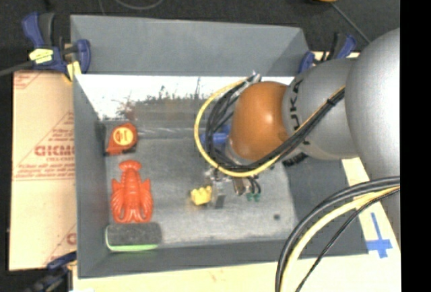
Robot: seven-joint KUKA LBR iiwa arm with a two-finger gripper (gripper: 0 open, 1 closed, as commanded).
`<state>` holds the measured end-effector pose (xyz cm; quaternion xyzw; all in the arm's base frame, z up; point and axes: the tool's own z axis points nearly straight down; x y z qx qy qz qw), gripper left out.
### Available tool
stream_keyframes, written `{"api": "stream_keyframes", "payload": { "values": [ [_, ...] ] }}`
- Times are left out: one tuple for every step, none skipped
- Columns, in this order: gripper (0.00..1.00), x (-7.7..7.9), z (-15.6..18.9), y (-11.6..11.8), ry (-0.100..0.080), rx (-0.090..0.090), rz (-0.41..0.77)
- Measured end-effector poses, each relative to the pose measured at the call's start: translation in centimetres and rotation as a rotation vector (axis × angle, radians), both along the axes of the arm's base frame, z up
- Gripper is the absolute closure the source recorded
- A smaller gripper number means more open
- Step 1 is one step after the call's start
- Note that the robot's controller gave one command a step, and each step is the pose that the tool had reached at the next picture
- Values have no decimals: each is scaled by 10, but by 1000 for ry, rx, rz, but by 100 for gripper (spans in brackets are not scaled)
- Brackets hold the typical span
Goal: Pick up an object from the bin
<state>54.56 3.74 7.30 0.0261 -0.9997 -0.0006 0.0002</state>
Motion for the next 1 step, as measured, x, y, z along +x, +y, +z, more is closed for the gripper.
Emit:
{"api": "stream_keyframes", "payload": {
  "values": [
    [100,9,139,-6,-6,-2,-6]
  ]
}}
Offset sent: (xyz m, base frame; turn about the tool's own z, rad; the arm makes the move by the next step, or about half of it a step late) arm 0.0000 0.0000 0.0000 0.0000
